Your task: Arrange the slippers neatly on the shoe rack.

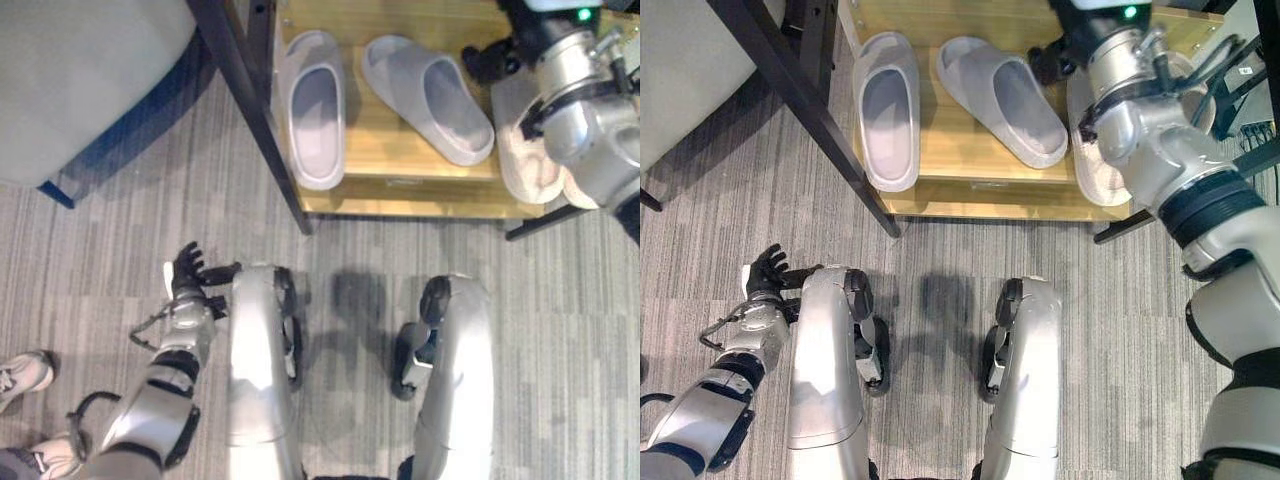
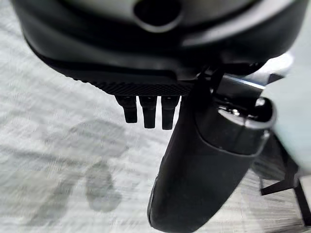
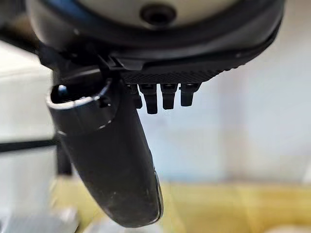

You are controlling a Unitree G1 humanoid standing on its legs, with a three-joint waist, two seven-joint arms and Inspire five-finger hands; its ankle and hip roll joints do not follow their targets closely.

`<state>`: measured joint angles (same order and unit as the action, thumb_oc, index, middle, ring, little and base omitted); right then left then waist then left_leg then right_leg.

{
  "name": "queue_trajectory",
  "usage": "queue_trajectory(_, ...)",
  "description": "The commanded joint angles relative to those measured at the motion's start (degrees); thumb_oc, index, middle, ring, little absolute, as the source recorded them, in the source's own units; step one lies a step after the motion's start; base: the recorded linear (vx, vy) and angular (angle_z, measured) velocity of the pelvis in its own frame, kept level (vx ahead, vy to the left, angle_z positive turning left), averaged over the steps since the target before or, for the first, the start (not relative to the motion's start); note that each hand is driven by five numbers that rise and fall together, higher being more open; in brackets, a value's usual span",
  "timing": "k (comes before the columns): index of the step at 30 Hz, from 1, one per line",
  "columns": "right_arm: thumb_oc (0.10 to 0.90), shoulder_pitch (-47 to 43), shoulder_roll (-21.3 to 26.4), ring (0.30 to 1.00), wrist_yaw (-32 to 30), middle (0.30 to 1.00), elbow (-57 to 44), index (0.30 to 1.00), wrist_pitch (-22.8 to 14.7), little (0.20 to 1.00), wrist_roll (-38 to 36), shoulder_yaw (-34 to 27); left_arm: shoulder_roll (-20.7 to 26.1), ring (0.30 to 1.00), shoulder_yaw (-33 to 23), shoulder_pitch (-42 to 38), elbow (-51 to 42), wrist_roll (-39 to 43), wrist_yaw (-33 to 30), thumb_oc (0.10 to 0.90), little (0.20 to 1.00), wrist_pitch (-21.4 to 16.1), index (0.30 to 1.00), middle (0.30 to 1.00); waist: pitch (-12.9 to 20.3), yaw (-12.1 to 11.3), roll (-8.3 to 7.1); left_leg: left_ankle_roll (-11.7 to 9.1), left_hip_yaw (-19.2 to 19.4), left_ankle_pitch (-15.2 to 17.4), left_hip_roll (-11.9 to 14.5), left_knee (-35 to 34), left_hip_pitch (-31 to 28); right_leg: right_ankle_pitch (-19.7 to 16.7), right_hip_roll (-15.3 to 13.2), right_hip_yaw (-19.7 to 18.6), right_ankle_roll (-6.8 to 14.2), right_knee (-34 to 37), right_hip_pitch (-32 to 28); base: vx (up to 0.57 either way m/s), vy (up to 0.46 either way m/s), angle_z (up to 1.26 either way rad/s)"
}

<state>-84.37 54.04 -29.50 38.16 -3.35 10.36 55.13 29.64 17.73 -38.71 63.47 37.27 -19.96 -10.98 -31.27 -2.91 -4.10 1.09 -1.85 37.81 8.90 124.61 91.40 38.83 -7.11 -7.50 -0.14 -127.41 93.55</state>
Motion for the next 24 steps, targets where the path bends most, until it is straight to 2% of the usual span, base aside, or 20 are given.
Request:
queue_trajectory(1, 0.8, -3.7, 4.0, 0.9, -7.3, 0.9, -6.8, 0.9, 0.0, 0.9, 0.9, -10.4, 4.6, 0.9, -0.8, -3.3, -3.5, -3.2, -2.6, 0.8, 0.9, -4.3, 0.9, 0.9, 1.5, -2.6, -1.3, -0.2, -9.3, 4.2, -2.6, -2.1, -1.4, 4.1, 0.2, -6.5, -7.6, -2.0, -3.6, 0.0, -0.002, -0.03)
queue_trajectory(3, 0.8, -0.9, 4.1, 0.9, -7.5, 0.9, -8.7, 0.9, 0.1, 0.9, 1.3, -13.0, 4.7, 0.9, -0.9, -3.1, -3.7, -3.5, -2.7, 0.8, 0.9, -4.3, 0.9, 0.9, 1.5, -2.5, -1.63, -0.2, -9.2, 4.2, -2.7, -2.0, -1.4, 4.1, 0.4, -6.6, -7.6, -2.1, -3.6, -0.01, -0.002, -0.04)
queue_trajectory(6, 0.8, 8.0, 2.9, 0.9, -8.1, 0.9, -17.1, 0.9, 0.1, 0.9, 3.6, -20.7, 3.6, 0.9, -2.7, -0.2, -6.4, -4.7, -3.7, 0.8, 0.9, -3.9, 0.9, 0.9, 1.5, -1.9, -1.58, 0.0, -9.0, 4.2, -2.7, -2.0, -1.4, 4.1, 0.7, -6.6, -7.7, -2.0, -3.6, 0.0, 0.0, 0.0)
queue_trajectory(8, 0.8, 8.8, 3.0, 0.9, -7.9, 0.9, -17.7, 0.9, 0.3, 0.9, 3.7, -21.5, 3.8, 0.9, -2.7, -0.1, -6.6, -4.7, -3.8, 0.8, 0.9, -3.8, 0.9, 0.9, 1.5, -2.0, -1.76, 0.0, -9.0, 4.2, -2.8, -2.0, -1.4, 4.0, 0.7, -6.6, -7.7, -2.1, -3.6, 0.0, 0.0, 0.0)
queue_trajectory(11, 0.8, 16.3, 0.3, 0.9, -6.6, 0.9, -24.1, 0.9, -0.7, 0.9, 2.1, -26.3, 3.6, 0.9, -4.1, 0.2, -8.1, -4.8, -4.5, 0.8, 0.9, -3.3, 0.9, 0.9, 1.5, -1.2, -1.93, 0.2, -8.8, 4.1, -2.8, -2.0, -1.4, 3.9, 0.9, -6.8, -7.7, -1.8, -3.6, 0.0, 0.0, 0.0)
queue_trajectory(14, 0.8, 24.4, -0.4, 0.9, -5.7, 0.9, -31.5, 0.9, -1.3, 0.9, 4.3, -31.8, 4.3, 0.9, -5.0, 1.3, -9.0, -5.3, -4.6, 0.8, 0.9, -2.9, 0.9, 0.9, 1.5, -0.8, -2.35, 0.3, -8.6, 4.0, -2.9, -2.0, -1.4, 3.9, 1.0, -6.8, -7.7, -1.8, -3.6, 0.0, 0.0, 0.0)
queue_trajectory(17, 0.8, 29.9, -1.1, 0.9, -4.4, 0.9, -37.3, 0.9, -3.5, 0.9, 3.4, -34.6, 4.4, 0.9, -5.8, 3.0, -10.1, -5.7, -4.8, 0.8, 0.9, -2.9, 0.9, 0.9, 1.5, -0.7, -2.63, 0.3, -8.6, 4.0, -2.9, -1.8, -1.4, 3.8, 1.1, -6.9, -7.7, -1.8, -3.6, 0.0, 0.0, 0.0)
queue_trajectory(24, 0.8, 39.0, -2.4, 0.9, -0.7, 0.9, -43.9, 0.9, -5.8, 0.9, -0.2, -36.3, 4.3, 0.9, -7.0, 6.6, -12.6, -6.2, -5.4, 0.8, 0.9, -2.6, 0.9, 0.9, 1.5, -0.4, -2.81, 0.4, -8.6, 3.7, -3.0, -1.8, -1.4, 3.5, 1.2, -6.9, -7.6, -1.5, -3.6, -0.01, 0.005, 0.0)
